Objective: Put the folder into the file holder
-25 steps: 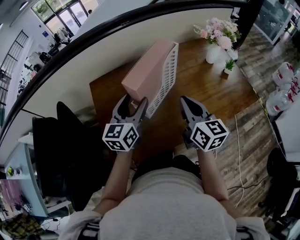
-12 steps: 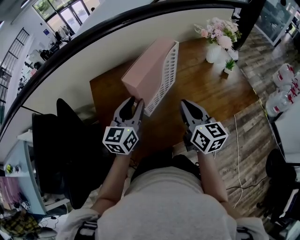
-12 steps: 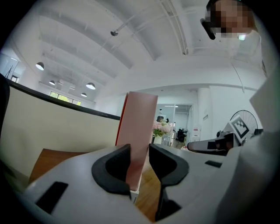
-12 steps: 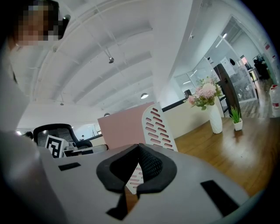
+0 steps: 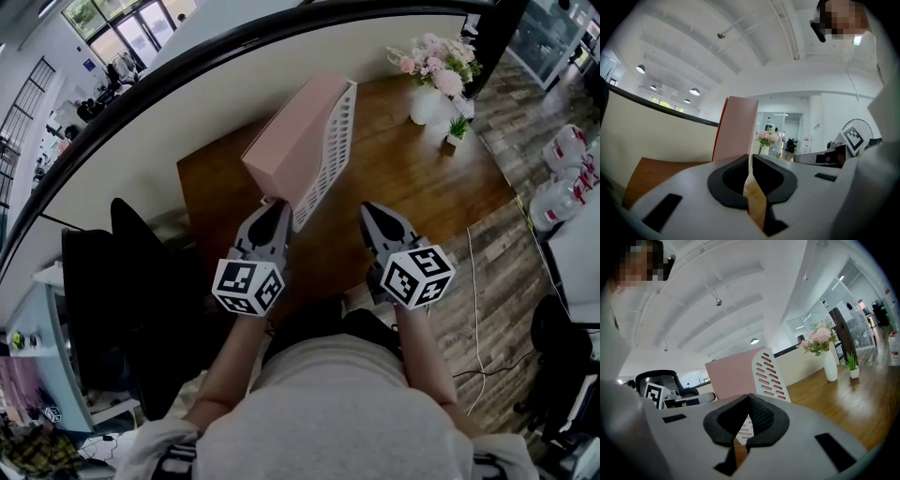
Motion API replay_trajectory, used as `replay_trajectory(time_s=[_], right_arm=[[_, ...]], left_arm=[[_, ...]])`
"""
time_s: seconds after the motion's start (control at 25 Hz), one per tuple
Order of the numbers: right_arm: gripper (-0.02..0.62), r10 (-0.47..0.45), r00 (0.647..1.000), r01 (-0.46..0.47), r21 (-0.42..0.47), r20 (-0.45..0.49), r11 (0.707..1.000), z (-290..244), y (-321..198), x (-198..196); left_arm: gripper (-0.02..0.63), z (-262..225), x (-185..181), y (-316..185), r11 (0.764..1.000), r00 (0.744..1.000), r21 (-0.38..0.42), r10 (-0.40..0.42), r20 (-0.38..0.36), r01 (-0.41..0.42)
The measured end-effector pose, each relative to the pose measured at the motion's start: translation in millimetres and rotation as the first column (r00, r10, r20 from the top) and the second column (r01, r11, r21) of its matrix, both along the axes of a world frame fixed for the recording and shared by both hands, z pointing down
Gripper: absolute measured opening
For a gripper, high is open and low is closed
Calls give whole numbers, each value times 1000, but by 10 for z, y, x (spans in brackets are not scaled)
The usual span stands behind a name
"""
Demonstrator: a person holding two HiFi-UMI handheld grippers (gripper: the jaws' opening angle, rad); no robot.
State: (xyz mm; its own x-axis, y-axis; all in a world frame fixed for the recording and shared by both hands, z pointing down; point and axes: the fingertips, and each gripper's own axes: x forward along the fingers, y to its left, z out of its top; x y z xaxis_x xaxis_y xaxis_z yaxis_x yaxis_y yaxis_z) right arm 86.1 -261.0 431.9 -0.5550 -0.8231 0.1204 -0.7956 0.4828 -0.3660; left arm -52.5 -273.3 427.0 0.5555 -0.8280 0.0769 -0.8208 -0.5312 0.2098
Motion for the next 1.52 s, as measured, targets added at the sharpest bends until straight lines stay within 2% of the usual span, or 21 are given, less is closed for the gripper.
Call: replay_trajectory(time_s=[0.32,0.68,0.88,1.08,1.52], right_arm=[[9,-32,999,32,-16,-21,999,45,20,-78],[9,-92,994,92,0,-67,996,23,62,-162],[9,-127,984,127,-8,-123,992,67,51,-197],[9,-144,978,143,-17,-152,990,98,57,-262],[9,-169,976,168,-24,-137,986,143,105,-355]], left_arm=[[14,8,176,62,997,997,-1,73,-17,-73],[14,140,521,112,981,979,-62,187,76,-183],[14,137,596,76,977,970,-66,209,124,-202],[14,166,643,72,969,961,-94,242,137,-230],[12,271,666,163,960,951,-123,269,150,-252]])
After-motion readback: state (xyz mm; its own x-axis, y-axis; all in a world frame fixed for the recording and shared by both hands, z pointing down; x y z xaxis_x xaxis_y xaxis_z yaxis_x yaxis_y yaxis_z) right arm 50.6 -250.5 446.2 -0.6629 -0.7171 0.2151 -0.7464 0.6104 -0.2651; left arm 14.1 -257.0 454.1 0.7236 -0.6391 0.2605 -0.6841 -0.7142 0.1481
